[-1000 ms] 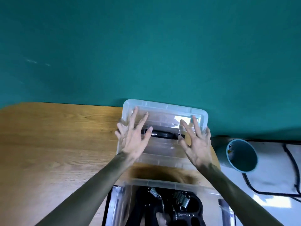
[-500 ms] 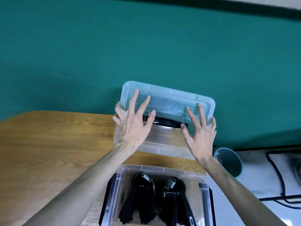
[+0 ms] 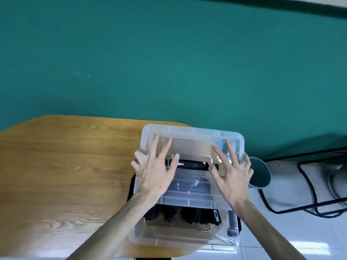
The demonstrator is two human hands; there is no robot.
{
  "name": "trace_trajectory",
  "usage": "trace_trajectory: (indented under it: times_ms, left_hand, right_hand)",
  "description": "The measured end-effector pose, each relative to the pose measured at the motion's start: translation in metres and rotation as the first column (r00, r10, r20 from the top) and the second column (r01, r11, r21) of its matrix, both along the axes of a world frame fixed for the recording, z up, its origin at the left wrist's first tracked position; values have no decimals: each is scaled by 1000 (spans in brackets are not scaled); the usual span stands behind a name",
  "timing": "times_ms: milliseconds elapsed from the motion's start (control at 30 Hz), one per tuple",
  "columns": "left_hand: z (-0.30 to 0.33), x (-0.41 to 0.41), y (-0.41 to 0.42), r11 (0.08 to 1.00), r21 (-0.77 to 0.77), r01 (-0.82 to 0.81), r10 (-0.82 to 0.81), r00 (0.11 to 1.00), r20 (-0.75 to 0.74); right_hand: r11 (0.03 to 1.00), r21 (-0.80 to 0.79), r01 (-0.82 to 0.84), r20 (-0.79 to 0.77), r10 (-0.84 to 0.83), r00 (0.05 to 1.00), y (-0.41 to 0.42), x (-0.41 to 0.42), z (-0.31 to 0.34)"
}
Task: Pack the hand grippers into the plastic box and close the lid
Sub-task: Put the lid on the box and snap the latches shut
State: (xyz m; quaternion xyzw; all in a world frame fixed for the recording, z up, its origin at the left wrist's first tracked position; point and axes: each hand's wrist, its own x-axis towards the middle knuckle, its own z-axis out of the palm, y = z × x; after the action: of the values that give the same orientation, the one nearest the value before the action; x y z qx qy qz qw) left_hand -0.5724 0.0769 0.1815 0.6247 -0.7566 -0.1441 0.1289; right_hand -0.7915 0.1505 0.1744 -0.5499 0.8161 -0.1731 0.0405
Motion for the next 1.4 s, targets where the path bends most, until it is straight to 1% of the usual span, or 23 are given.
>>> trace_trajectory:
  times_ms: [200,333,433,700,900,1067,1400]
  left_hand:
    - [-27,13,28,994,107,6,-16,996,87]
    - [-38,21,36,982,185,20,-46,990,136]
    - [-45,23,44,977,210,32,-69,983,168]
    - [-56,25,53,982,175,66,-103,972,211]
    - [-55,28,60,979,184,90,-131,966,224]
    - [-60,31,72,983,169,73,-111,967,229]
    - [-60,32,86,976,192,99,-144,961,235]
  right_hand:
    - [992,127,6,27,-9,1000,33,15,-35]
    - [984,177,4,5,-5,1000,43,23,-51]
    - [980,201,12,-3,-12,1000,50,23,-57]
    - [962,271,3,-91,22,996,57,23,-62]
    - [952,305,18,-142,27,989,65,28,-61]
    - [941,338,15,-175,47,983,73,33,-57]
    - [933,359,-20,-151,79,985,89,34,-62]
